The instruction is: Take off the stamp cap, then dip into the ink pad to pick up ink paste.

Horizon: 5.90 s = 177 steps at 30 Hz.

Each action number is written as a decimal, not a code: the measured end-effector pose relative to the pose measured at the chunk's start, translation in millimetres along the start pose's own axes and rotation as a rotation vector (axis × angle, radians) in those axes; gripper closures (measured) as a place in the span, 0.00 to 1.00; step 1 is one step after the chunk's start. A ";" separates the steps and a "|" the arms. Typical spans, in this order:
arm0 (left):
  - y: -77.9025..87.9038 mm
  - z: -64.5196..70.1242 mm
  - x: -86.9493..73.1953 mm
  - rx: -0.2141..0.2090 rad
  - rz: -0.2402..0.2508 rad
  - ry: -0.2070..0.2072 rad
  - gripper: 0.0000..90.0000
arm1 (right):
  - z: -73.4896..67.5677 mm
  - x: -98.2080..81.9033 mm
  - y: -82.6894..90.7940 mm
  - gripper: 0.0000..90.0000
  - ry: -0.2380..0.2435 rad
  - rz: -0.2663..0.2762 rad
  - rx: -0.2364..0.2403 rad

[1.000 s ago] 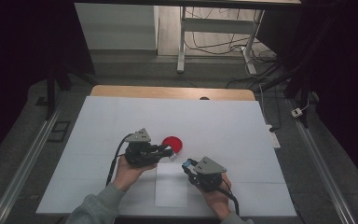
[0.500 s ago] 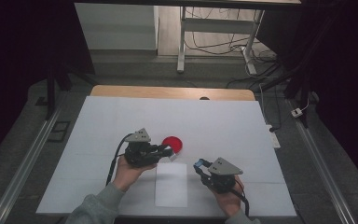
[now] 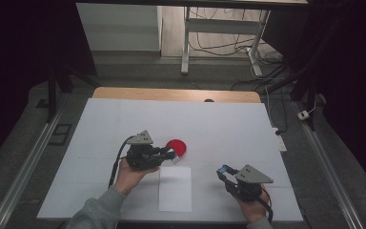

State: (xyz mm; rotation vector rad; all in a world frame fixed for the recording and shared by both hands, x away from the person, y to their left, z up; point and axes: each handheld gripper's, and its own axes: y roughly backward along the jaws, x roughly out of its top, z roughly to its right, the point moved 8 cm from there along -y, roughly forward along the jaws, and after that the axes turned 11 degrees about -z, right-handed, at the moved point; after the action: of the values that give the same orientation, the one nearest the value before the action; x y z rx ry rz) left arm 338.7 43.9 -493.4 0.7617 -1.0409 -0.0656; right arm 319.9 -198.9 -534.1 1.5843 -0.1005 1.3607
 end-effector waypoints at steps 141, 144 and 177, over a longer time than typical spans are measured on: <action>-71.2 -75.6 5.6 0.239 -0.210 -0.001 0.84 | 26.5 -12.9 12.7 0.72 -0.042 -0.012 -0.069; -71.3 -74.8 5.3 0.244 -0.212 -0.006 0.84 | 26.2 -12.6 12.4 0.72 -0.043 -0.009 -0.067; -75.0 -73.1 2.2 0.270 -0.248 -0.025 0.85 | 25.2 -13.0 11.5 0.72 -0.038 -0.016 -0.067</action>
State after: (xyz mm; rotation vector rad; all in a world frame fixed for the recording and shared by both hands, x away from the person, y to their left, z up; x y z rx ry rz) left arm 420.3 26.3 -556.8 1.1369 -0.9855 -0.1497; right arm 325.7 -228.9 -533.8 1.5519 -0.1542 1.3019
